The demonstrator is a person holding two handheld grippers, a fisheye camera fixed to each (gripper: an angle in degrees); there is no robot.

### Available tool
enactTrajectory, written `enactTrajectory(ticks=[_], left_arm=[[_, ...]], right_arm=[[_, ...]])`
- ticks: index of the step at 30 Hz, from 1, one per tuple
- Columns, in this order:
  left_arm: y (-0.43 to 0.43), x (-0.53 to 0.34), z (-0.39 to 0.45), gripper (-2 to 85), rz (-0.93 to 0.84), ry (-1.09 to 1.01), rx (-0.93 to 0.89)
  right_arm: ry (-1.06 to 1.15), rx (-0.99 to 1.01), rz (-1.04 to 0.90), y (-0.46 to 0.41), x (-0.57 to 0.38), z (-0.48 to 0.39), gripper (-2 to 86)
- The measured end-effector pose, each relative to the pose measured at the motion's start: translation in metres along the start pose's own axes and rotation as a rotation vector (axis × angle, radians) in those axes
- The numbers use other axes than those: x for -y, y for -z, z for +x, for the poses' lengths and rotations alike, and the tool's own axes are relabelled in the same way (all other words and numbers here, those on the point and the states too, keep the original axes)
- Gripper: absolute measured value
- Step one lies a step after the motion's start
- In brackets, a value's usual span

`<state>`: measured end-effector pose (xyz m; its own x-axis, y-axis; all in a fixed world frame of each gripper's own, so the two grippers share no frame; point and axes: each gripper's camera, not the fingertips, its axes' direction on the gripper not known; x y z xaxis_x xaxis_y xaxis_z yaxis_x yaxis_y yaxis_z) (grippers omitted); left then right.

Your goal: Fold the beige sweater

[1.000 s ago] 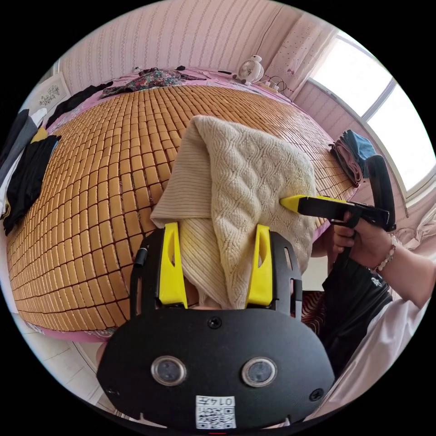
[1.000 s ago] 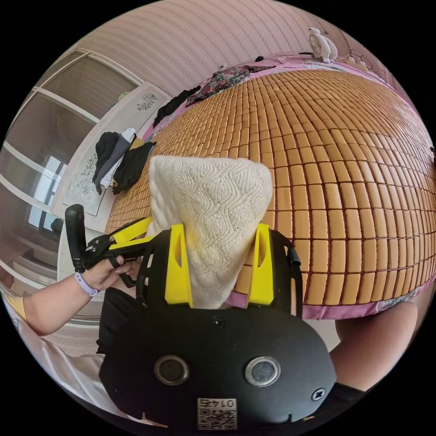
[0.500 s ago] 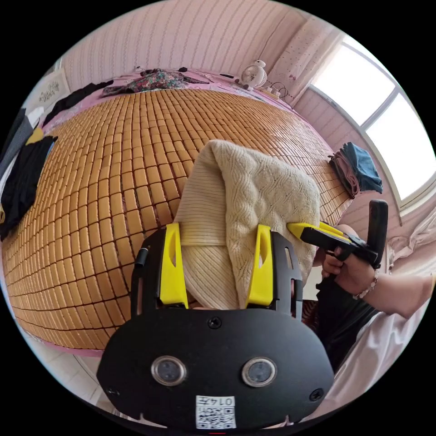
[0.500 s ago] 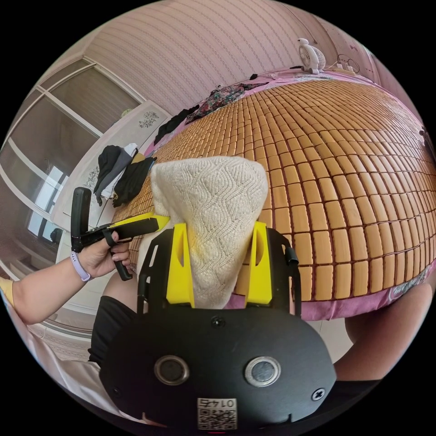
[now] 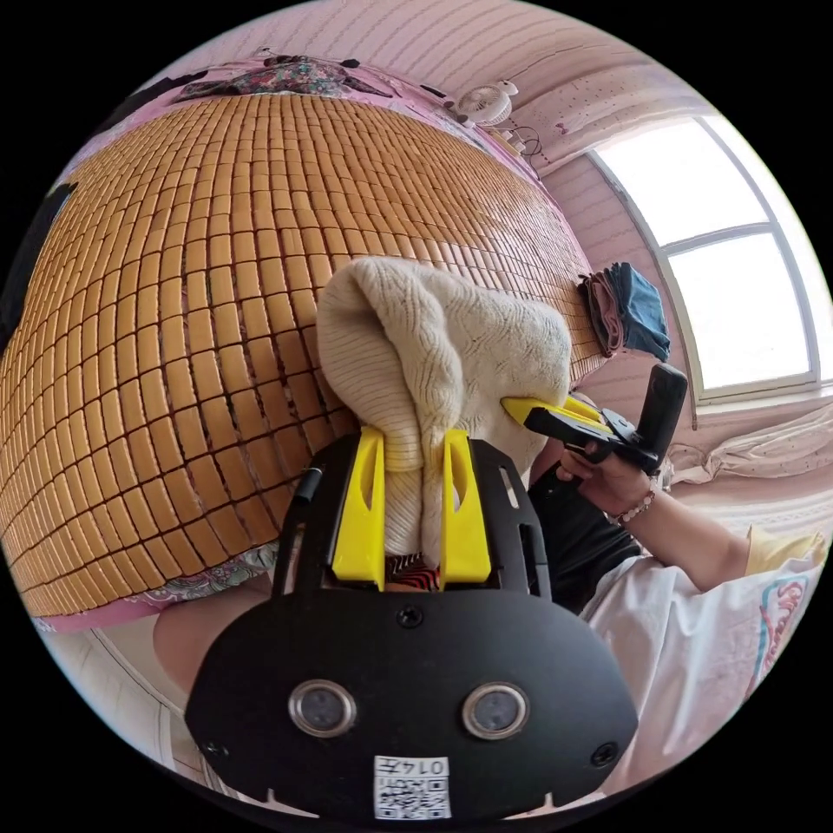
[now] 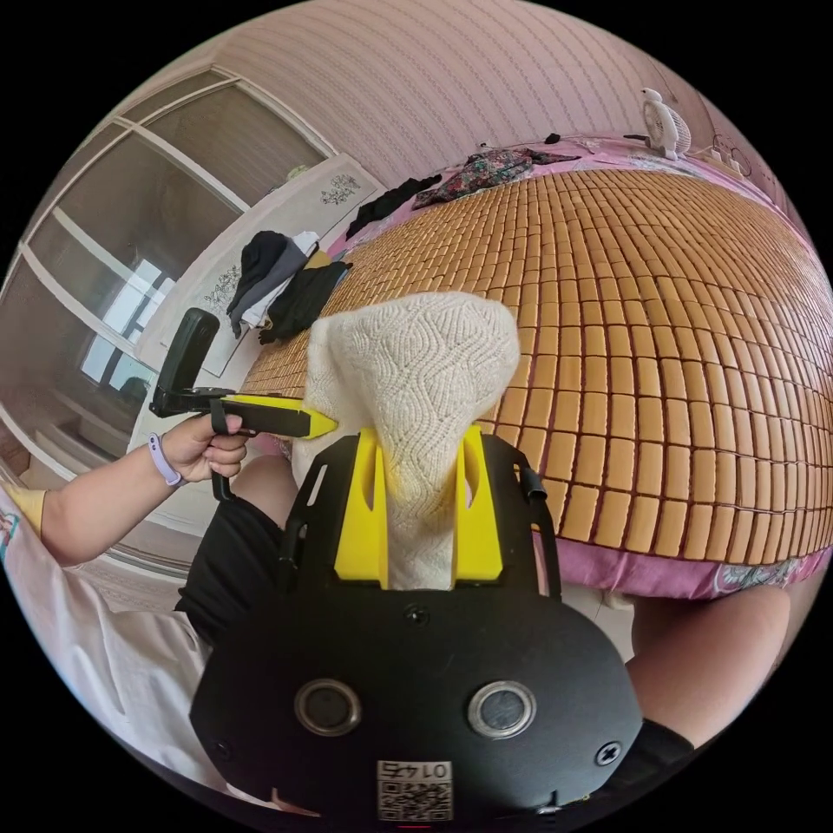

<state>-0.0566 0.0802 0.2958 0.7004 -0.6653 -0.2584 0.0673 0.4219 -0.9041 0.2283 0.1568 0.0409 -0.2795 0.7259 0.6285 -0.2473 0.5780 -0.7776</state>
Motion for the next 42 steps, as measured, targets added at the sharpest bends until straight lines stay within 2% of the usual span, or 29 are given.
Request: enactTrajectory(ticks=[2, 7, 12, 16, 20, 23, 28, 34, 37, 39, 42], left_arm=[[0.009, -0.007, 0.025, 9.6, 0.01, -0.092, 0.025], [0.032, -0.024, 0.059, 9.0, 0.107, -0.161, -0.032], [0.041, -0.035, 0.094, 8.8, 0.191, -0.201, -0.049], [0.047, -0.039, 0.125, 8.7, 0.285, -0.223, -0.135], [0.043, -0.018, 0.163, 8.6, 0.328, -0.25, -0.267], [0.035, 0.009, 0.208, 8.6, 0.333, -0.324, -0.296], [0.005, 0.07, 0.301, 8.5, 0.317, -0.438, -0.367], [-0.051, 0.172, 0.449, 8.5, 0.258, -0.595, -0.472], [-0.092, 0.228, 0.529, 7.7, 0.248, -0.619, -0.517], [-0.132, 0.264, 0.569, 7.3, 0.222, -0.571, -0.501], [-0.218, 0.307, 0.609, 6.5, 0.118, -0.423, -0.384]], right_arm=[[0.011, 0.023, 0.035, 0.017, -0.012, -0.007, 11.5], [0.013, 0.094, 0.143, 0.065, -0.041, -0.017, 11.3], [0.158, 0.055, 0.232, 0.123, -0.058, -0.046, 11.1], [0.264, 0.028, 0.288, 0.166, -0.062, -0.058, 11.1], [0.396, -0.032, 0.306, 0.222, -0.055, -0.062, 11.0], [0.474, -0.092, 0.306, 0.265, -0.047, -0.057, 11.0], [0.487, -0.191, 0.312, 0.342, -0.032, -0.027, 11.1], [0.392, -0.364, 0.329, 0.45, -0.011, 0.03, 13.1], [0.268, -0.469, 0.345, 0.502, 0.006, 0.075, 14.3], [0.088, -0.609, 0.253, 0.523, 0.025, 0.129, 13.5], [-0.215, -0.716, 0.116, 0.51, 0.029, 0.2, 10.5]])
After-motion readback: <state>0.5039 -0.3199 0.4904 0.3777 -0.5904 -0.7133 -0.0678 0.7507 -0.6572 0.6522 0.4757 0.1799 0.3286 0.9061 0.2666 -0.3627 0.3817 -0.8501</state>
